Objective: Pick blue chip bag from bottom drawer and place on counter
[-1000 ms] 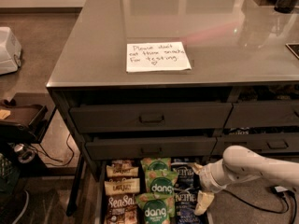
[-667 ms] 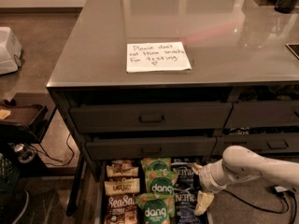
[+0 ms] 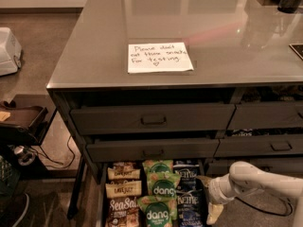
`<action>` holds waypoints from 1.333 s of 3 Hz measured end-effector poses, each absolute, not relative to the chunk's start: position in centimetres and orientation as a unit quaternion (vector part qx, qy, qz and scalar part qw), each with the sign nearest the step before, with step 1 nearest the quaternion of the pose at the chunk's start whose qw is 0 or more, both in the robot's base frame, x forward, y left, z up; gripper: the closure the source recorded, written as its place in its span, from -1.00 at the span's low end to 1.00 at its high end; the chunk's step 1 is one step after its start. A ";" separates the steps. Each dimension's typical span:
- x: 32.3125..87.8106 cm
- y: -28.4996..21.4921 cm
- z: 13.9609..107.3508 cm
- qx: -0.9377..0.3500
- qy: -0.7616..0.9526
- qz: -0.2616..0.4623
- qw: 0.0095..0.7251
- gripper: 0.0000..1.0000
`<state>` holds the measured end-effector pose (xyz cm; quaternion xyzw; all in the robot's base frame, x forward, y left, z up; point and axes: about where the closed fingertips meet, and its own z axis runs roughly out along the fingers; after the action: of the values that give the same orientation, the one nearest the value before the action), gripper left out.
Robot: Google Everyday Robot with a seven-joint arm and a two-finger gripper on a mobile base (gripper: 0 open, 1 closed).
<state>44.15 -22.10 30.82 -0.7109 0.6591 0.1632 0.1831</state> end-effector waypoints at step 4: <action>44.1 -23.1 22.8 -0.711 0.646 0.169 0.217 -1.00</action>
Offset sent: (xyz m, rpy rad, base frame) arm 0.0011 -0.0159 -0.0372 0.0054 0.0053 -0.0160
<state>44.06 -23.10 22.84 -0.7114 0.6465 0.1694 0.2175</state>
